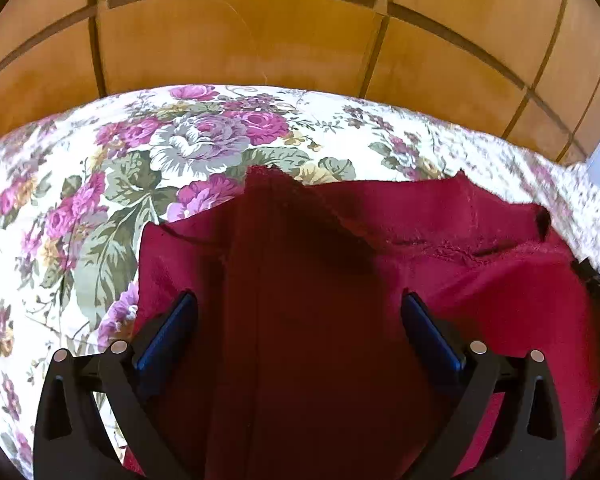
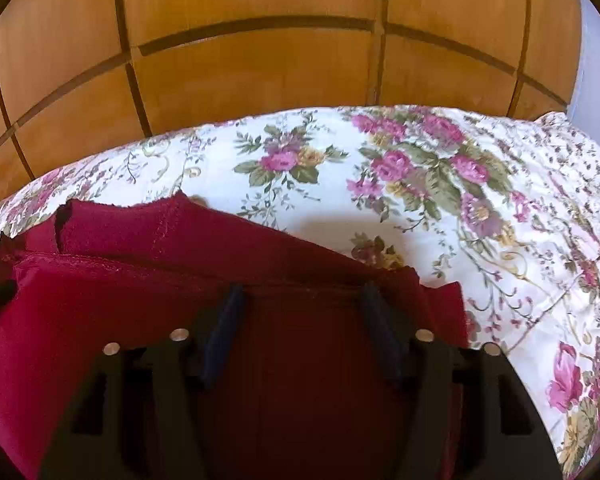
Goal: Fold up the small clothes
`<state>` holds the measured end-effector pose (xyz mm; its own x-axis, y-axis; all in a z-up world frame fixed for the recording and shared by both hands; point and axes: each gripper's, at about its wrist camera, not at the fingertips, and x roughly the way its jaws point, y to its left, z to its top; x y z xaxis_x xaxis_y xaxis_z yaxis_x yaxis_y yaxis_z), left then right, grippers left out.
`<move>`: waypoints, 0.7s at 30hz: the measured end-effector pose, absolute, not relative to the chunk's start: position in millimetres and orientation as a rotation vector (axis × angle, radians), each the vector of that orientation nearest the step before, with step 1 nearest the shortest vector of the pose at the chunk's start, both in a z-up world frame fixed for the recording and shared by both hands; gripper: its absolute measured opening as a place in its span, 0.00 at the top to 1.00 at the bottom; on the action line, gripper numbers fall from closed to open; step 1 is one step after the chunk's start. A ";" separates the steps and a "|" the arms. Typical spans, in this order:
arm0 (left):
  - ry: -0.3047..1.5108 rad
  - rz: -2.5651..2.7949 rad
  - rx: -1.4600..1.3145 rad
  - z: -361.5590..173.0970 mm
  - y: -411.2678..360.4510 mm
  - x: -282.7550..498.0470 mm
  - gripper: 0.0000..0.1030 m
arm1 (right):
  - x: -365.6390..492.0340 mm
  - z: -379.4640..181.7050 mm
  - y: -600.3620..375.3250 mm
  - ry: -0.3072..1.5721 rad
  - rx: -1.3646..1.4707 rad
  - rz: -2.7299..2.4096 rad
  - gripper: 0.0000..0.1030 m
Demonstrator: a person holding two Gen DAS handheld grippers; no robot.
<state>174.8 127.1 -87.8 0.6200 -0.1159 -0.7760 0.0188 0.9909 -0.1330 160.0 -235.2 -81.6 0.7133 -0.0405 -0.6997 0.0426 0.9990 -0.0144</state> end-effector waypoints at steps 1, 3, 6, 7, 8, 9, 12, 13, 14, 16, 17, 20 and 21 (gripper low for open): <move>0.890 -0.076 -0.110 -87.3 126.4 173.2 0.03 | 152.4 -76.3 -236.2 0.742 0.004 -0.067 0.02; 0.880 -0.085 -0.129 -87.4 129.6 172.1 0.03 | 133.5 -63.4 -238.0 0.686 0.012 -0.094 0.02; 0.867 -0.089 -0.144 -86.4 131.7 168.1 0.03 | 116.1 -57.3 -239.6 0.689 0.044 -0.070 0.02; 0.864 -0.089 -0.144 -86.2 131.9 167.2 0.03 | 107.6 -57.3 -238.4 0.697 0.046 -0.063 0.02; 0.860 -0.089 -0.144 -85.6 131.9 166.2 0.03 | 103.6 -58.2 -236.6 0.708 0.039 -0.061 0.02; 0.855 -0.090 -0.147 -84.9 131.8 165.1 0.03 | 97.5 -60.7 -232.7 0.730 0.020 -0.058 0.02; 0.835 -0.097 -0.168 -82.9 133.8 160.6 0.03 | 82.2 -64.1 -220.4 0.741 -0.041 -0.066 0.02; 0.827 -0.102 -0.181 -81.7 136.0 158.0 0.03 | 75.2 -63.9 -214.3 0.733 -0.063 -0.070 0.02; 0.813 -0.101 -0.206 -78.9 140.0 154.3 0.03 | 68.8 -64.2 -208.7 0.726 -0.078 -0.071 0.02; 0.793 -0.070 -0.254 -72.4 148.8 145.2 0.03 | 55.6 -63.6 -198.0 0.712 -0.096 -0.057 0.02; 0.772 -0.053 -0.290 -67.6 155.0 138.8 0.03 | 49.8 -63.3 -193.3 0.705 -0.103 -0.051 0.02; 0.675 -0.019 -0.441 -56.4 178.0 108.8 0.03 | 33.1 -63.0 -176.5 0.685 -0.141 -0.030 0.02; 0.653 -0.008 -0.484 -55.3 185.4 98.1 0.03 | 28.6 -62.9 -170.8 0.676 -0.155 -0.022 0.02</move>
